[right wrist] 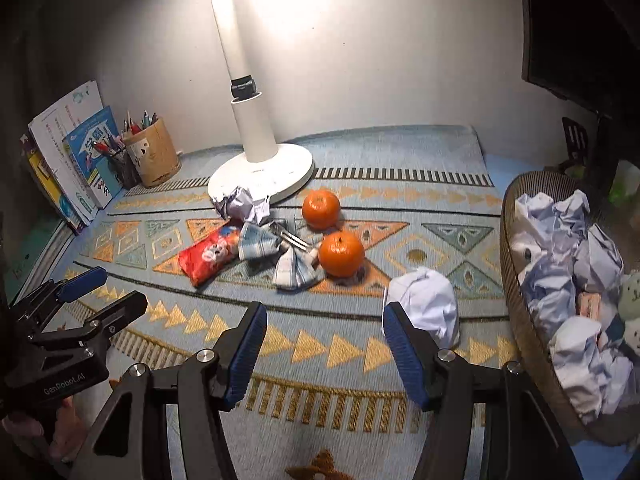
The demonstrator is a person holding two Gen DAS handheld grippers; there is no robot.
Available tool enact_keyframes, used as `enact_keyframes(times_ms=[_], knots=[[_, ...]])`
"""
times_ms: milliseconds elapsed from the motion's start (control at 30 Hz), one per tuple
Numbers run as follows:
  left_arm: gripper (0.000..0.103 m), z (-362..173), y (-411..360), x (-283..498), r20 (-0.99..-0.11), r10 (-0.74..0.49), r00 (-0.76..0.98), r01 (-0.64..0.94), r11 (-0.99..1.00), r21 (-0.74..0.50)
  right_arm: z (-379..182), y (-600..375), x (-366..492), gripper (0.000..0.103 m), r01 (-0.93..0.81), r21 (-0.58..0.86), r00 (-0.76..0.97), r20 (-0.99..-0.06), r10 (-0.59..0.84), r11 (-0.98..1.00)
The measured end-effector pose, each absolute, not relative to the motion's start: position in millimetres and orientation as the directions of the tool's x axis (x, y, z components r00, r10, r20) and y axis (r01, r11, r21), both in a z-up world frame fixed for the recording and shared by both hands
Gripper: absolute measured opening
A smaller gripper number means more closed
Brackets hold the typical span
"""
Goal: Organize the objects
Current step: 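Grasp the red snack bag with the left tool while the right tool grasps a mandarin, then carry the snack bag and mandarin into the glass bowl and open both tools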
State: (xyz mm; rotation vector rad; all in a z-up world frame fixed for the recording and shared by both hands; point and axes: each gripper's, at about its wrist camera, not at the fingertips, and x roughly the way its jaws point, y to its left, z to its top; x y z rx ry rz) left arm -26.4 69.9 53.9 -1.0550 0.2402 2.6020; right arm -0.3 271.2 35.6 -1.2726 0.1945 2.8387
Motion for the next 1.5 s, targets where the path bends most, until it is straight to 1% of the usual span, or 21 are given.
enact_keyframes(times_ms=[67, 167, 333, 367, 400, 433, 467, 500, 533, 567, 600, 667, 733, 800, 967, 1067, 1167, 1333, 1500], knots=[[0.078, 43, 74, -52, -0.736, 0.226, -0.638, -0.374, -0.926, 0.040, 28, 276, -21, 0.059, -0.094, 0.103, -0.656, -0.754, -0.016, -0.990], [0.078, 26, 82, -77, -0.767, 0.270, -0.582, -0.425, -0.905, 0.004, 12, 280, -45, 0.059, -0.105, 0.119, -0.626, -0.779, -0.027, -0.987], [0.076, 8, 99, -95, -0.792, 0.296, -0.534, -0.477, -0.879, -0.006, -5, 281, -66, 0.059, -0.109, 0.123, -0.592, -0.805, -0.035, -0.986], [0.073, 7, 101, -97, -0.793, 0.302, -0.529, -0.482, -0.876, -0.012, -7, 282, -70, 0.059, -0.108, 0.127, -0.587, -0.809, -0.040, -0.986], [0.068, 5, 103, -99, -0.797, 0.303, -0.523, -0.481, -0.876, -0.018, -10, 283, -73, 0.059, -0.111, 0.125, -0.583, -0.812, -0.037, -0.986], [0.060, 3, 104, -101, -0.802, 0.309, -0.512, -0.484, -0.875, -0.028, -11, 283, -75, 0.059, -0.117, 0.120, -0.581, -0.813, -0.030, -0.986], [0.059, 2, 104, -101, -0.797, 0.310, -0.518, -0.484, -0.875, -0.026, -13, 283, -77, 0.059, -0.117, 0.115, -0.579, -0.815, -0.027, -0.986], [0.048, 3, 105, -100, -0.795, 0.321, -0.515, -0.492, -0.870, -0.032, -14, 283, -78, 0.057, -0.118, 0.105, -0.579, -0.815, -0.018, -0.987], [0.041, 4, 105, -98, -0.792, 0.330, -0.513, -0.500, -0.865, -0.037, -15, 283, -78, 0.050, -0.116, 0.101, -0.580, -0.814, -0.015, -0.988], [0.038, 5, 106, -96, -0.792, 0.330, -0.514, -0.500, -0.865, -0.036, -16, 283, -78, 0.046, -0.114, 0.105, -0.578, -0.816, -0.020, -0.988], [0.036, 6, 106, -94, -0.791, 0.328, -0.517, -0.497, -0.867, -0.034, -17, 283, -77, 0.038, -0.116, 0.110, -0.579, -0.815, -0.023, -0.987], [0.030, 8, 102, -92, -0.787, 0.332, -0.520, -0.481, -0.875, -0.052, -16, 281, -74, 0.038, -0.119, 0.105, -0.589, -0.808, -0.015, -0.987], [0.024, 13, 91, -89, -0.783, 0.353, -0.513, -0.446, -0.888, -0.109, -12, 279, -69, 0.037, -0.117, 0.117, -0.605, -0.796, -0.023, -0.986], [0.024, 22, 77, -80, -0.766, 0.370, -0.526, -0.410, -0.899, -0.153, -1, 279, -58, 0.037, -0.110, 0.137, -0.625, -0.780, -0.039, -0.984], [0.024, 41, 46, -40, -0.739, 0.381, -0.556, -0.348, -0.914, -0.209, 33, 270, -15, 0.037, -0.052, 0.158, -0.674, -0.734, -0.082, -0.986], [0.024, 43, 35, -9, -0.735, 0.391, -0.553, -0.331, -0.913, -0.237, 38, 263, 17, 0.037, -0.015, 0.162, -0.664, -0.740, -0.111, -0.987], [0.024, 36, 33, 20, -0.729, 0.393, -0.560, -0.336, -0.912, -0.234, 26, 254, 45, 0.037, 0.018, 0.171, -0.628, -0.764, -0.144, -0.985], [0.024, 15, 44, 46, -0.748, 0.384, -0.541, -0.336, -0.914, -0.225, -10, 240, 71, 0.037, 0.061, 0.123, -0.585, -0.800, -0.135, -0.991], [0.024, 8, 56, 61, -0.752, 0.353, -0.557, -0.335, -0.924, -0.186, -22, 241, 83, 0.037, 0.080, 0.111, -0.580, -0.803, -0.136, -0.991]])
